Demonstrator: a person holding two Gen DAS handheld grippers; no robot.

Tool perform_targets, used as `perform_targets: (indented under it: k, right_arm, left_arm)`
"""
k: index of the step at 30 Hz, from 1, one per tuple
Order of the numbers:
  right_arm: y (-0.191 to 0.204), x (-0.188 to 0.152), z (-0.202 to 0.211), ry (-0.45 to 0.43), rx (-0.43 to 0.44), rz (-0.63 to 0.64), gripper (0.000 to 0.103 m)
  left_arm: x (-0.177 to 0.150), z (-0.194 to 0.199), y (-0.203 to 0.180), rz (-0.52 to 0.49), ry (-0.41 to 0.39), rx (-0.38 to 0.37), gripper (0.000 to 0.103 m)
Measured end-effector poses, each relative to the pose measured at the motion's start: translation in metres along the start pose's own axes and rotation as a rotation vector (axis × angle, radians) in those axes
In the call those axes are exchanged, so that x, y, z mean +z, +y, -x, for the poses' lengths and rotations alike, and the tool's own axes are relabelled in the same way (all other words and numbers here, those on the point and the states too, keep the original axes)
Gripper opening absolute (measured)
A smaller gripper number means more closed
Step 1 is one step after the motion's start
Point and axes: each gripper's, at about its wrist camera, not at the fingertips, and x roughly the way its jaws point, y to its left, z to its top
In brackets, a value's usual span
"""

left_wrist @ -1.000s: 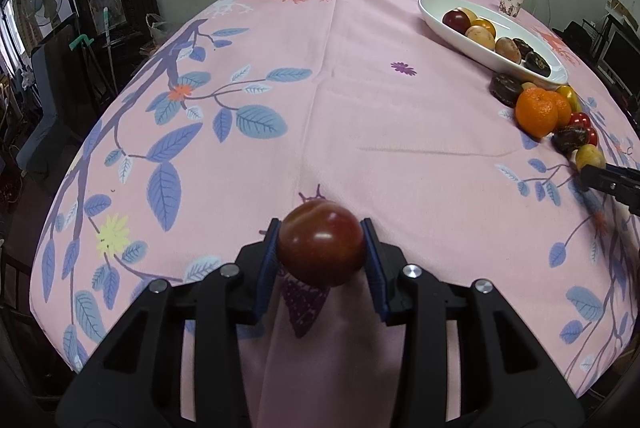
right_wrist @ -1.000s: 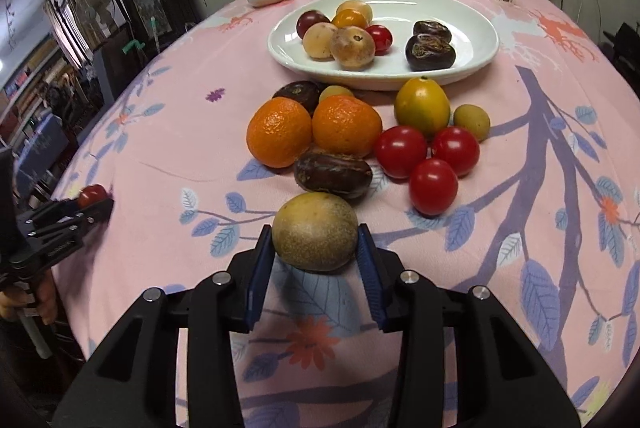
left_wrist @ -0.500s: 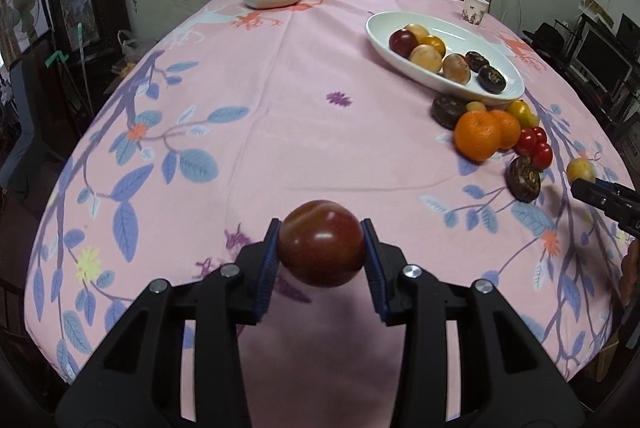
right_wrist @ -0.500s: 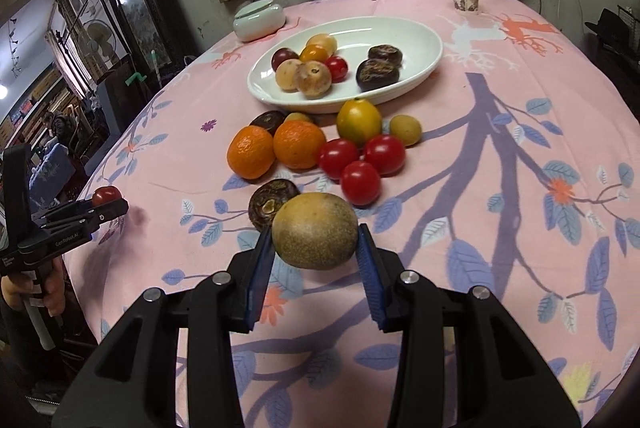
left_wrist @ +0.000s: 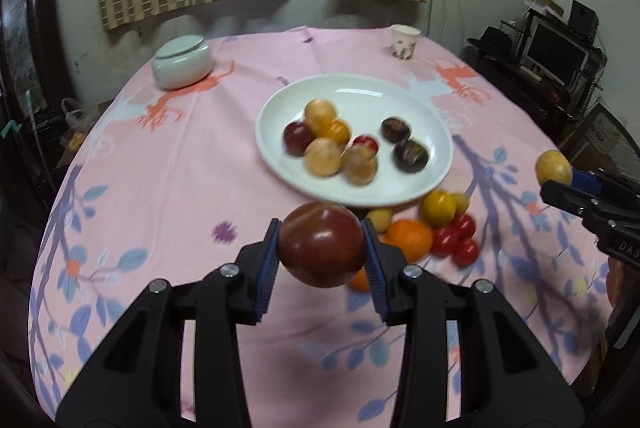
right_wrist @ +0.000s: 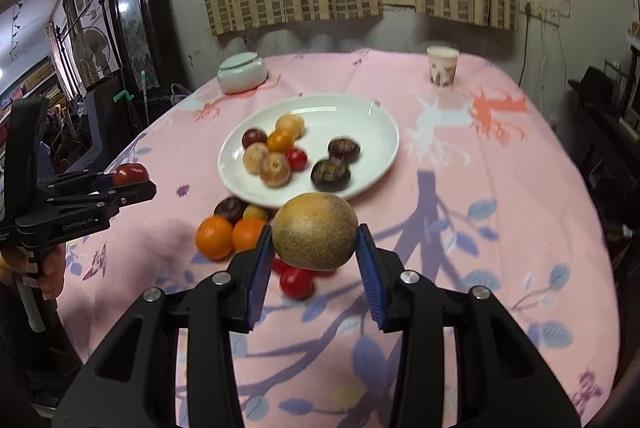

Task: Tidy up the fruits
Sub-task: 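Carry both fruits onto the white plate and open both tools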

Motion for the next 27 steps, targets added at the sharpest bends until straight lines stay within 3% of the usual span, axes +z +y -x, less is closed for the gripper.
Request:
perform_targets:
  k: [7, 11, 17, 27]
  right_arm:
    - [-0.003, 0.043, -0.04, 0.014, 0.001, 0.045, 0.042]
    - [-0.01, 0.063, -0.083, 0.07, -0.006, 0.054, 0.042]
    - [-0.028, 0.073, -0.133, 0.149, -0.021, 0.004, 0.042]
    - [-0.04, 0.069, -0.168, 0.206, -0.053, -0.025, 0.042]
  left_arm:
    - [0.054, -0.038, -0.016, -0.016, 0.004, -0.022, 0.04]
    - [0.079, -0.08, -0.013, 0.024, 0.055, -0.026, 0.04]
    - [0.09, -0.134, -0.008, 0.057, 0.13, -0.029, 0.04]
    - [0.101, -0.162, -0.021, 0.034, 0.134, -0.027, 0.04]
